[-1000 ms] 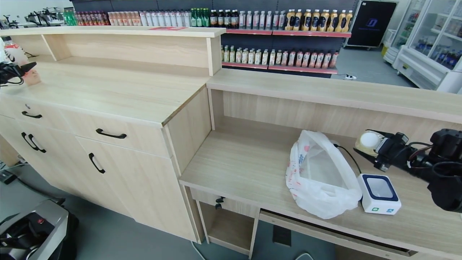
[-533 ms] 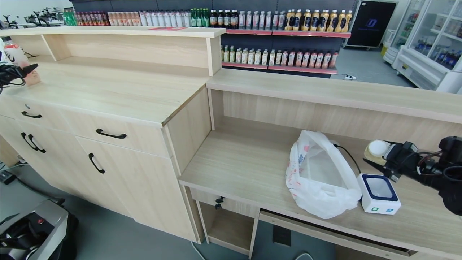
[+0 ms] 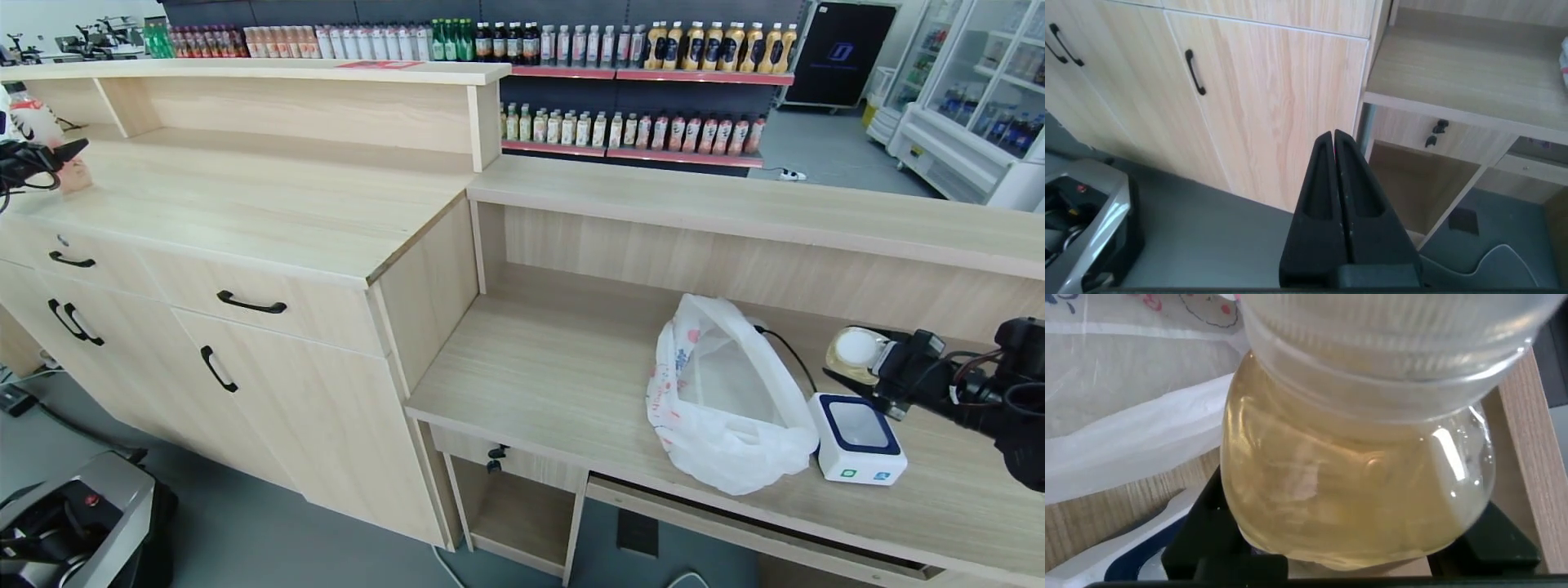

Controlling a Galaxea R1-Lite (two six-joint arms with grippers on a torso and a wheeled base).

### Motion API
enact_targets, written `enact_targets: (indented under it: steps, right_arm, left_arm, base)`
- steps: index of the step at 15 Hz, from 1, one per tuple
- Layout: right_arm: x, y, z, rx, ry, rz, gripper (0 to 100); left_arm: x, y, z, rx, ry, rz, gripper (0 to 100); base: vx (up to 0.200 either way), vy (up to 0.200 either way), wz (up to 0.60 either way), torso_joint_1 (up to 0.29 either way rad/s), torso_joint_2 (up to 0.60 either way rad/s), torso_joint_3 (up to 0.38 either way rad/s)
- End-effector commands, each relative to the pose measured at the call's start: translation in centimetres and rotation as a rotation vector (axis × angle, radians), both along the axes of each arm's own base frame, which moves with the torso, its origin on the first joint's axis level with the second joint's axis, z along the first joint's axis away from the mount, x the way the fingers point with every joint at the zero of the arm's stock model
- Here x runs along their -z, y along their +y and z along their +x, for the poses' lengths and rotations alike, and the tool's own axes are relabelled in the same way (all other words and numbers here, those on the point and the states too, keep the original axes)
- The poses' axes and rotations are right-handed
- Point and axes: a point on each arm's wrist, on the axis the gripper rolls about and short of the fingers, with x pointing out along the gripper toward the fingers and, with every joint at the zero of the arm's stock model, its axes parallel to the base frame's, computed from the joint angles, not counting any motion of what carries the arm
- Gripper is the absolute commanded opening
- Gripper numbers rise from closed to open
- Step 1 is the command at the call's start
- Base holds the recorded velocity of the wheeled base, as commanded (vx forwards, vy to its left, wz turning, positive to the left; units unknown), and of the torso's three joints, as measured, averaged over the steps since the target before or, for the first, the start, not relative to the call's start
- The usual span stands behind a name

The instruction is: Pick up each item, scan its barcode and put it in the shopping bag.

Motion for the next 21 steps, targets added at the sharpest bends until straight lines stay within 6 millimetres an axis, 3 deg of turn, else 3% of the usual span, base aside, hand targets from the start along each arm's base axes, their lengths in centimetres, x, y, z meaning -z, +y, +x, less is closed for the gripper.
enact_targets:
  steps: [1, 9, 21]
  right_arm:
    - [0.3, -0.1, 0.0, 0.003, 0.010, 0.004, 0]
    - [1.4, -1.5, -0.5, 0.042, 0.037, -0.001, 0]
    - [2.0, -1.5, 0.0, 0.024, 0.022, -0.003, 0]
  left_arm:
    - [0.0, 0.0, 0.0, 0.000, 0.000, 0.000, 0]
    - [0.0, 0.0, 0.0, 0.000, 0.000, 0.000, 0]
    - [0.0, 0.0, 0.0, 0.000, 0.000, 0.000, 0]
  base:
    - [0.000, 0.000, 0.00, 0.000, 0.00, 0.000]
    - [0.000, 0.000, 0.00, 0.000, 0.00, 0.000]
    - [0.000, 0.000, 0.00, 0.000, 0.00, 0.000]
